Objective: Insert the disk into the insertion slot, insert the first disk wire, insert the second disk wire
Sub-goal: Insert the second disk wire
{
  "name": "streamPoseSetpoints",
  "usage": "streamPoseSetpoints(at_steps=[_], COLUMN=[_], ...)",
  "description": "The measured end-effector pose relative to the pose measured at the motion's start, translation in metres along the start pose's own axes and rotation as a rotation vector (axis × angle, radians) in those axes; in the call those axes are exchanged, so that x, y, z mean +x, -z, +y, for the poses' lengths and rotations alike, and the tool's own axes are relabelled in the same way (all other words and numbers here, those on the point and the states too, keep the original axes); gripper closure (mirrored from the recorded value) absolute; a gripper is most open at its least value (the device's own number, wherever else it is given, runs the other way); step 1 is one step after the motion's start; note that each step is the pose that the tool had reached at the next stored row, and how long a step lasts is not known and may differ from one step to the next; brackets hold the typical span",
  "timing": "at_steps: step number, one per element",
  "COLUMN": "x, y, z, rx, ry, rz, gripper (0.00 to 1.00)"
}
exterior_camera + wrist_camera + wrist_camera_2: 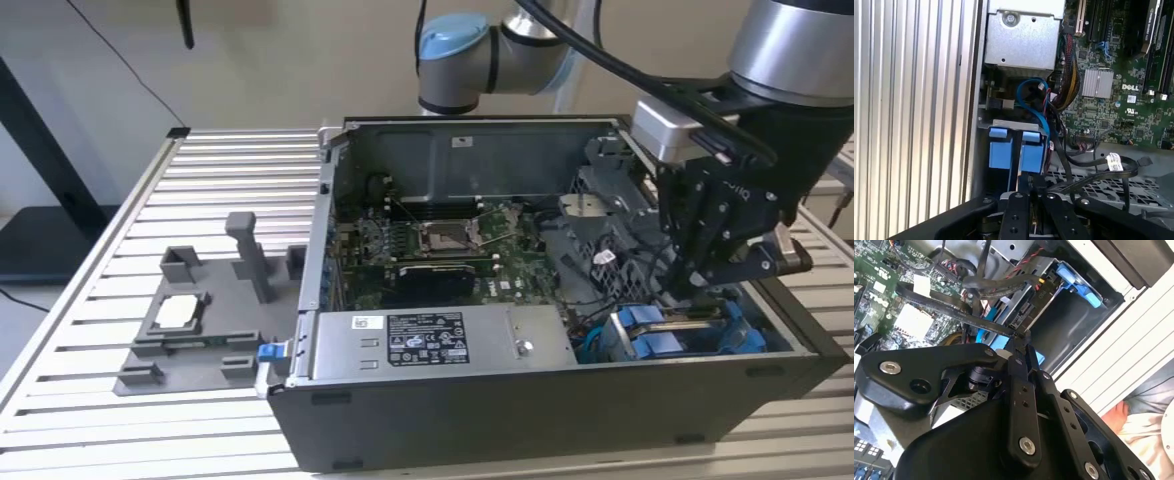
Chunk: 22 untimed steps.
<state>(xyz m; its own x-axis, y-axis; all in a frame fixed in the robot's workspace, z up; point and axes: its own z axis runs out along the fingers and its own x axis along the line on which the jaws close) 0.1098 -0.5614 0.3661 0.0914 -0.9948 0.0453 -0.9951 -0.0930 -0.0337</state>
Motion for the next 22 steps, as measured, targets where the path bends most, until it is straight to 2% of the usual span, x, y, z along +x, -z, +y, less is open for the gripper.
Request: streamPoseSetpoints(at_steps=[2, 3, 5, 7, 8, 10, 15, 19, 22], x=[0.0019, 0.0022, 0.0025, 0.0028, 0.0032, 0.0043, 0.0079, 0.0105, 0.0120], y=[-0.0005, -0.0009, -0.0015, -0.0020, -0.0020, -0.0020, -0.0023, -0.0027, -0.0030], z=[-0.0010, -0.0011, -0.0012, -0.0012, -0.0012, -0.0012, -0.0018, -0.0027, -0.0038], rx=[-0.0003, 0.0003, 0.0028, 0.0058, 0.0065, 0.0068, 0.0013, -0.0150, -0.0210], ry=[0.000, -0.002, -0.005, -0.009, -0.010, -0.014, -0.024, -0.028, -0.033], rz=[-0.0034, -0.0117, -0.0396, -0.0725, -0.0806, -0.0845, -0.0849, -0.0861, -0.0864], gripper=[0.84, 0.84, 0.84, 0.84, 0.84, 0.84, 0.84, 0.84, 0.84])
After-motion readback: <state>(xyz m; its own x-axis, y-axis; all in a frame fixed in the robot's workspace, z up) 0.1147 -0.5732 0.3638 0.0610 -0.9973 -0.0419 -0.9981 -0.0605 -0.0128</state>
